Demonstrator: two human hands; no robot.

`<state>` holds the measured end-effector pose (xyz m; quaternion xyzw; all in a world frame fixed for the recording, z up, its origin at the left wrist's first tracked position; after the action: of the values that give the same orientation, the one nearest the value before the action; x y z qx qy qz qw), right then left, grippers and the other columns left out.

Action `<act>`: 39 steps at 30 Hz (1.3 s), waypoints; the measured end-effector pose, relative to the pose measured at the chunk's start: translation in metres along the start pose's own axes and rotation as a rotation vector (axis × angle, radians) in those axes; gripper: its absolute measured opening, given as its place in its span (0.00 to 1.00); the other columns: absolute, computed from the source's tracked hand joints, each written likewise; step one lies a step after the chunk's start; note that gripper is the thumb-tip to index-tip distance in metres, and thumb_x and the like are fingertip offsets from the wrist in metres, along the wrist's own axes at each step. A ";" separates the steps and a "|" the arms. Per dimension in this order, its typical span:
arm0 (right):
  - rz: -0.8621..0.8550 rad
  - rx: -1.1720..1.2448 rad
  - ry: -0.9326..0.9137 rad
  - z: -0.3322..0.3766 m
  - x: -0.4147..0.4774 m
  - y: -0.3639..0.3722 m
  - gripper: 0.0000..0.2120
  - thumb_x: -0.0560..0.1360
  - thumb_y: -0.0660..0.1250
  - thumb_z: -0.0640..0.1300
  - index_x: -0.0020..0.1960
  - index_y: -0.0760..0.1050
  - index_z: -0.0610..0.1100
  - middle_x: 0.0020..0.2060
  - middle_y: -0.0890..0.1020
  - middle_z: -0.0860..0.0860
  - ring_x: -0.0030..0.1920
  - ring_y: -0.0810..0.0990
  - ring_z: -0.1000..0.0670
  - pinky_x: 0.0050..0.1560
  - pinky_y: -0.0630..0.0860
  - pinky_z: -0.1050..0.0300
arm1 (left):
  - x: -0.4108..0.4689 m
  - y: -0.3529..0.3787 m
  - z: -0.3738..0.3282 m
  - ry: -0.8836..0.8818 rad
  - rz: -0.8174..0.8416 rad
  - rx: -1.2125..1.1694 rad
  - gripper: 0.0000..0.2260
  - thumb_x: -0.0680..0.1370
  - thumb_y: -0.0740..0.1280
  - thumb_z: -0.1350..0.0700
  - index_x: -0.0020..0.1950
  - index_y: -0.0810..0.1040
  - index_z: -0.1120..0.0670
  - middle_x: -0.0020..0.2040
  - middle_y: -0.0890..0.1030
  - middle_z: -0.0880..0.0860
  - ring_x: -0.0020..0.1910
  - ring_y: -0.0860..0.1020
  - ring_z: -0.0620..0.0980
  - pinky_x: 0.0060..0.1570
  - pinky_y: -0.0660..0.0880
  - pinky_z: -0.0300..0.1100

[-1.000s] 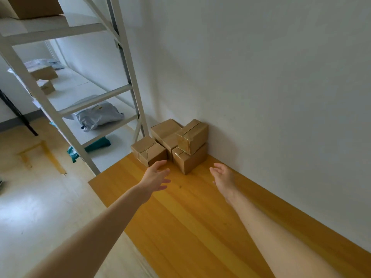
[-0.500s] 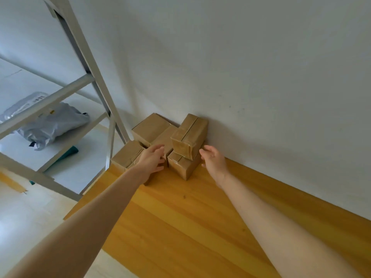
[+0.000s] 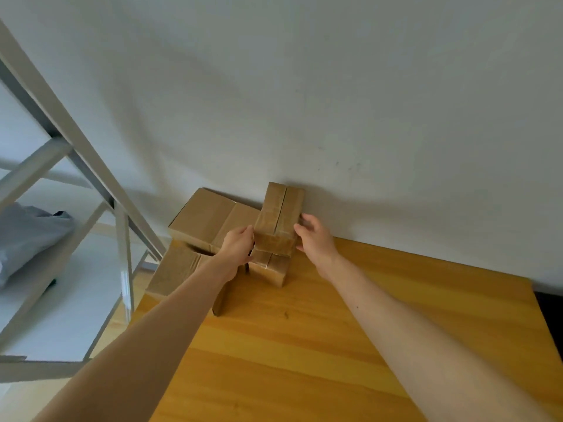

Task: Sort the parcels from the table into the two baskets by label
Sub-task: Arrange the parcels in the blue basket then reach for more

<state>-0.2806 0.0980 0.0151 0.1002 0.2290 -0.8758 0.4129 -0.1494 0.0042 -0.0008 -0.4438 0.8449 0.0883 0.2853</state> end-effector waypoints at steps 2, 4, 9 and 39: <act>-0.003 0.018 0.015 -0.001 -0.004 -0.001 0.22 0.82 0.60 0.44 0.75 0.62 0.46 0.69 0.71 0.48 0.68 0.71 0.47 0.68 0.71 0.44 | 0.003 0.004 0.002 -0.012 0.040 -0.005 0.13 0.84 0.54 0.51 0.62 0.74 0.53 0.52 0.76 0.49 0.55 0.74 0.49 0.56 0.74 0.47; -0.013 0.046 0.025 -0.001 -0.008 -0.004 0.22 0.82 0.60 0.44 0.75 0.62 0.45 0.67 0.72 0.49 0.67 0.72 0.48 0.68 0.71 0.46 | 0.000 0.007 0.002 -0.007 0.080 0.008 0.13 0.84 0.55 0.49 0.64 0.73 0.52 0.49 0.76 0.48 0.49 0.74 0.47 0.51 0.74 0.45; -0.047 0.165 0.004 0.000 -0.028 -0.020 0.18 0.81 0.61 0.46 0.70 0.67 0.45 0.59 0.76 0.51 0.59 0.75 0.51 0.61 0.74 0.53 | -0.014 0.015 0.000 0.035 0.155 0.031 0.15 0.82 0.58 0.45 0.66 0.70 0.49 0.57 0.76 0.51 0.56 0.76 0.52 0.55 0.75 0.48; -0.110 0.459 -0.177 -0.080 -0.269 -0.180 0.10 0.81 0.60 0.49 0.62 0.74 0.52 0.57 0.80 0.53 0.56 0.78 0.55 0.63 0.73 0.53 | -0.294 0.138 0.040 0.440 0.246 0.025 0.20 0.82 0.61 0.48 0.72 0.61 0.36 0.63 0.74 0.47 0.64 0.72 0.51 0.64 0.69 0.52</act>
<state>-0.2478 0.4184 0.1007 0.1015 -0.0078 -0.9315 0.3493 -0.1131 0.3073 0.1163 -0.3425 0.9354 0.0132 0.0868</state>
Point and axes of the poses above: each hand's wrist, its own x-axis towards the middle knuckle, its own y-axis out of the palm, z = x × y, the point moved 2 cm from there along x, towards the middle knuckle
